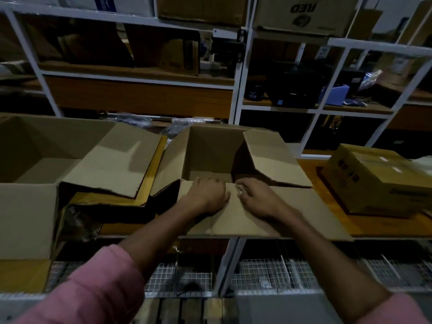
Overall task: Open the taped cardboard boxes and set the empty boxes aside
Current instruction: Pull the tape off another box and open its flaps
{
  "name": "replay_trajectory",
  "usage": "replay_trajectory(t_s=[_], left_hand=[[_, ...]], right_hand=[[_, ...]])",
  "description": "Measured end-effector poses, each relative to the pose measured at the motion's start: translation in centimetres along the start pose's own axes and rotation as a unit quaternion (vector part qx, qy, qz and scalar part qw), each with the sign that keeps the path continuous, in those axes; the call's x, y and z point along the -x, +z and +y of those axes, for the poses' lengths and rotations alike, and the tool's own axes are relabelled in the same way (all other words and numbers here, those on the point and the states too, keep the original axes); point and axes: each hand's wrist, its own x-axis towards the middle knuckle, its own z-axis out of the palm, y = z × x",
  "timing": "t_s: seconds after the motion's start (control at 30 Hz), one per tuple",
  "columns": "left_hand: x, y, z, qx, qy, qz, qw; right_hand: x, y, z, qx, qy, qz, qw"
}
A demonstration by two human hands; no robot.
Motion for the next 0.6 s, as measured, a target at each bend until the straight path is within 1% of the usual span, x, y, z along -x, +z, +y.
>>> replay_trajectory(t_s=[0.1,0.13,0.2,0.27,0.37,0.47,0.6], left_hand=[[-1.5,2.5,0.0,0.017,-0.002,0.074,0.997],[-2.0,2.9,0.0,0.031,-0.007,0.085,0.996],[-2.8,3.4,-0.3,0.050,-0.016,0.091,0.995],[-3.4,3.9,-0.9,0.045,-0.016,0.092,0.995],[-4.0,4.3,-1.0,0.041,-0.026,0.089,0.995],[-5.1,4.2,-0.2,0.048,-0.032,0.099,0.993],[-5.0,4.2,-0.6,0.060,-0.065,0.112,0.990]], right_hand=[[-0.5,3.2,1.3,0.040,-0.039,0.078,0.995],[-0.7,3.6,1.8,0.041,-0.046,0.099,0.993],[-1.2,3.9,2.4,0.043,-0.047,0.106,0.992],[-1.9,3.9,2.9,0.055,-0.033,0.098,0.993],[-2.7,3.7,3.9,0.087,0.012,0.093,0.992],[-3.2,2.8,6.2,0.071,0.045,0.125,0.989],[-4.0,0.9,8.2,0.064,0.086,0.194,0.975]])
